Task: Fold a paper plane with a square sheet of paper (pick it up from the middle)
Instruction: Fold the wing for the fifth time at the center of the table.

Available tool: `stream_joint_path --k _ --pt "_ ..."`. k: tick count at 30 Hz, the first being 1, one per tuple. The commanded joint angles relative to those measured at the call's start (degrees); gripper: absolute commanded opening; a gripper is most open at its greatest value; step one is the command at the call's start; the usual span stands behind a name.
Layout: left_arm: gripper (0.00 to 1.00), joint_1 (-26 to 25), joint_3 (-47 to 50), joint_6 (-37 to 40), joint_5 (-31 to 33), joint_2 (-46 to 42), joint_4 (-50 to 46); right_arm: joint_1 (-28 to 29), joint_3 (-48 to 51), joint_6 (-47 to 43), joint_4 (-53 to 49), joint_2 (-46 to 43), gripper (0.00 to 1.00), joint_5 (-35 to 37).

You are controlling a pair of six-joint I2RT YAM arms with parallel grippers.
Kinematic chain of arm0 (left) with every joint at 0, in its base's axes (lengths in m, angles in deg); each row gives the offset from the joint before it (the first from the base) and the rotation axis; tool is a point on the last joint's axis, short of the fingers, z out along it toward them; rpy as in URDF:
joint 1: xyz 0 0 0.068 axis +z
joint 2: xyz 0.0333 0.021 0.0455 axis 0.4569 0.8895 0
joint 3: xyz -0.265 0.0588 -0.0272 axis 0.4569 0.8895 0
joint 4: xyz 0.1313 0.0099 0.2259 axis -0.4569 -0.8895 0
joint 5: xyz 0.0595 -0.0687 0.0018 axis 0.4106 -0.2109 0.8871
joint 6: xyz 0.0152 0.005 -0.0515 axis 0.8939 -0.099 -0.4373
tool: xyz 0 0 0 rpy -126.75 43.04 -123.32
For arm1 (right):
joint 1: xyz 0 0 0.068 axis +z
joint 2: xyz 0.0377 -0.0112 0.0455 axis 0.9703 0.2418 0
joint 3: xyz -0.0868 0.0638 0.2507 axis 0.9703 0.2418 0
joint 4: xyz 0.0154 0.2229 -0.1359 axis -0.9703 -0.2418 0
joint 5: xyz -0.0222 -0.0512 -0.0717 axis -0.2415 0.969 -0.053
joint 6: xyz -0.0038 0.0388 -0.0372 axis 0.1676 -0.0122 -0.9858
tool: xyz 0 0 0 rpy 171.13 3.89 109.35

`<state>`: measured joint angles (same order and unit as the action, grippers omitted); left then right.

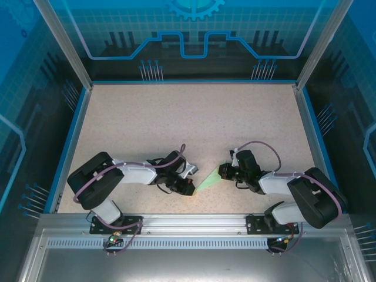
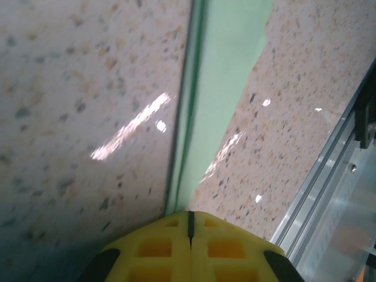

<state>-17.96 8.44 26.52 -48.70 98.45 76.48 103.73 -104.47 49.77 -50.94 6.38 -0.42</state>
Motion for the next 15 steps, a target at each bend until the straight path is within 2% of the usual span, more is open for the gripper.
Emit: stream_joint_path --k 1,5,8,11,15 --pt "0.00 0.14 2.23 0.48 3.08 -2.13 -9.80 -1.97 0.66 -2.47 -10.34 0.20 0.00 3.51" --pt "0.00 0.15 0.55 0.11 2.50 -3.94 -10.93 -2.24 -0.57 -2.36 -10.69 -0.97 0.05 0.59" --pt "0.00 0.14 -1.71 -0.68 1.79 -5.84 -10.96 -2.24 -2.25 -1.75 -11.58 -2.77 0.14 -2.28" --pt "0.08 0.15 -4.21 -0.62 2.62 -7.78 -12.11 -2.31 -4.40 -1.62 -14.83 -6.87 0.24 -3.88" --pt "0.27 0.14 -6.79 -0.62 4.27 -8.73 -12.39 -4.18 -6.59 -1.86 -22.15 -13.76 0.33 -5.67"
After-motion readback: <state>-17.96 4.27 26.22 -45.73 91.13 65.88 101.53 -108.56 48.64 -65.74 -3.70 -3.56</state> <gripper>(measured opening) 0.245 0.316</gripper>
